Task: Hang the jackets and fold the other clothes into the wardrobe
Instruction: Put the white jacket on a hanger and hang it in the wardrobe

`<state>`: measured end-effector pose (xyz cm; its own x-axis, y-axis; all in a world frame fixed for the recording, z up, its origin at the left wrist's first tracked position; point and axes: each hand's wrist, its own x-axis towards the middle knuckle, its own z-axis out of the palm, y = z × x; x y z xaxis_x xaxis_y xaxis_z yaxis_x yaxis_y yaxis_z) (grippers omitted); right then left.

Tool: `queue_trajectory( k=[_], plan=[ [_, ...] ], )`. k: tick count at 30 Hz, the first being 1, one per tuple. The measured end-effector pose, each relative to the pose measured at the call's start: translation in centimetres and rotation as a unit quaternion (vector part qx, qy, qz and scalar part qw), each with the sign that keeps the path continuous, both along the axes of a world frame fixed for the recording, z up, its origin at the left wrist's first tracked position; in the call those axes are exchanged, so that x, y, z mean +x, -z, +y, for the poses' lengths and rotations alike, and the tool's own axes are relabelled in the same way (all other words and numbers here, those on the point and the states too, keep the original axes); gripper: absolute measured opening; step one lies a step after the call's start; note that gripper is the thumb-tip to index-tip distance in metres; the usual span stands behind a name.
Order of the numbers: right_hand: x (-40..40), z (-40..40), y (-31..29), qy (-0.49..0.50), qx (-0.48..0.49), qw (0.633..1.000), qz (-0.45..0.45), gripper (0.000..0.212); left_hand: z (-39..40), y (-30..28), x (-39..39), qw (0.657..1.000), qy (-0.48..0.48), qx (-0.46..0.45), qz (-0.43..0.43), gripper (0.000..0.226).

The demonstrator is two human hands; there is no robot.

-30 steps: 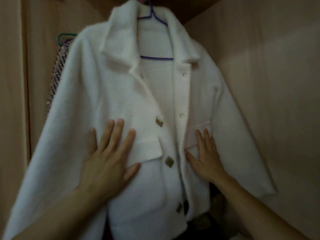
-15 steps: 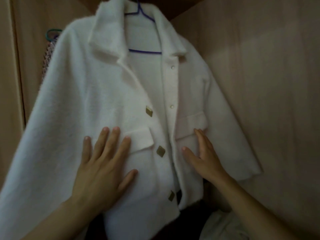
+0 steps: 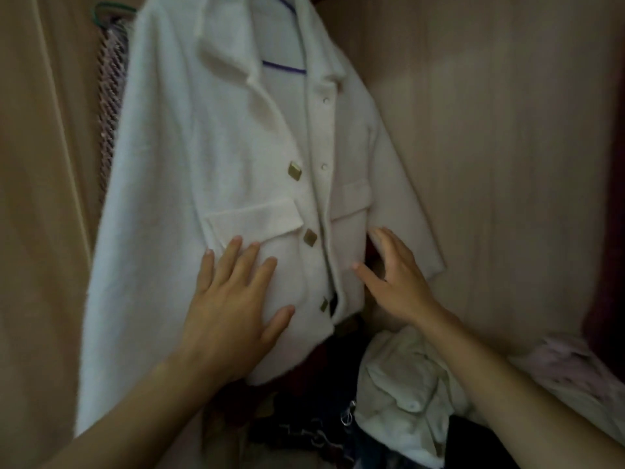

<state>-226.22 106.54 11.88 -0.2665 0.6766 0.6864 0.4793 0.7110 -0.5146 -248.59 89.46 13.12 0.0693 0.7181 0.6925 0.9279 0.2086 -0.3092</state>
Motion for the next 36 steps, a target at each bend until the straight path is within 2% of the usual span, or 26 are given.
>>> queue_trajectory(
  k=[6,9,15,24,29,31,36],
  plan=[
    [1.9,-10.4,1.1,0.092,0.029,0.992,-0.078,0.077,-2.6,1.4,0.1,0.989,0.12,0.0,-0.084,0.072],
    [2.8,-15.3,2.5,0.13,0.018,0.983,-0.126,0.077,-3.9,3.3,0.4,0.982,0.164,-0.02,-0.088,0.071],
    [5.6,-23.6,3.5,0.224,0.014,0.948,-0.228,0.085,-7.3,5.5,2.9,0.957,0.227,-0.071,-0.166,0.08],
    [9.2,-35.0,4.2,0.263,0.025,0.941,-0.212,0.071,-16.0,5.8,7.3,0.938,0.234,-0.108,-0.232,0.093],
    [11.2,-40.3,7.7,0.191,-0.012,0.967,-0.168,0.078,-22.8,8.5,10.2,0.93,0.203,-0.156,-0.264,0.073],
    [12.0,-41.8,9.1,0.192,-0.023,0.969,-0.153,0.076,-25.4,9.6,10.9,0.932,0.192,-0.168,-0.257,0.064],
    [12.3,-46.1,10.6,0.195,-0.045,0.973,-0.118,0.07,-30.4,10.4,10.8,0.933,0.191,-0.166,-0.254,0.061]
  ],
)
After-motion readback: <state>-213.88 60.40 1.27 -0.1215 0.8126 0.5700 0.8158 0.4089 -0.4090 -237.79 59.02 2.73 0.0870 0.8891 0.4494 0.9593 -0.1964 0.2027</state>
